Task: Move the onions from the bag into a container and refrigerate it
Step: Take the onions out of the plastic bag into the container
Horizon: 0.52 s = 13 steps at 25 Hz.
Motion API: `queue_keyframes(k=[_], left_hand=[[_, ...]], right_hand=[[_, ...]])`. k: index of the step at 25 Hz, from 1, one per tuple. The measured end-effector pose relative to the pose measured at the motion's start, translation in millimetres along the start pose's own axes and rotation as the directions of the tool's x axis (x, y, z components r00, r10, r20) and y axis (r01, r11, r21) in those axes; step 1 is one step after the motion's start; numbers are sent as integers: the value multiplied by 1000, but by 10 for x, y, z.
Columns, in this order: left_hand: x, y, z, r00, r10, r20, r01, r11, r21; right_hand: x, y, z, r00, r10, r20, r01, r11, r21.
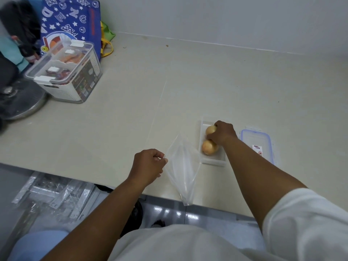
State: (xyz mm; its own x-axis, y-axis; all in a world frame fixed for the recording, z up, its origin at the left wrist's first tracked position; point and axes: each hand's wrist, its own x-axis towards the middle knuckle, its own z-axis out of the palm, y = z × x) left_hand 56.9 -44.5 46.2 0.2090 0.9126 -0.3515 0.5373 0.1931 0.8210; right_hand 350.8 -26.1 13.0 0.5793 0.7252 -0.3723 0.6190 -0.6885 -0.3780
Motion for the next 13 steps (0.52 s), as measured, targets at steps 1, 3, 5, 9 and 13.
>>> queue_keyframes(k=[1,3,5,9,13], left_hand=[[0,-1,5,1000,-1,-2,1,1000,-1],[-2,4,17,1000,4,-4,-4,1000,-1],[-4,12,31,1000,8,-2,-8,1000,-1],[-15,23,49,1000,0,0,0,1000,-18],[-20,7,52,1000,-5,-7,5,999,-45]], right_hand=[[21,18,30,1000,-1,2,1,1000,6],[42,33,65,1000,-4,13,4,1000,-5],[22,30,65,1000,0,16,1,999,-48],[-322,14,42,958,-156,-242,153,988,-33],[-1132,89,237,892,-203,-404,368,844,389]])
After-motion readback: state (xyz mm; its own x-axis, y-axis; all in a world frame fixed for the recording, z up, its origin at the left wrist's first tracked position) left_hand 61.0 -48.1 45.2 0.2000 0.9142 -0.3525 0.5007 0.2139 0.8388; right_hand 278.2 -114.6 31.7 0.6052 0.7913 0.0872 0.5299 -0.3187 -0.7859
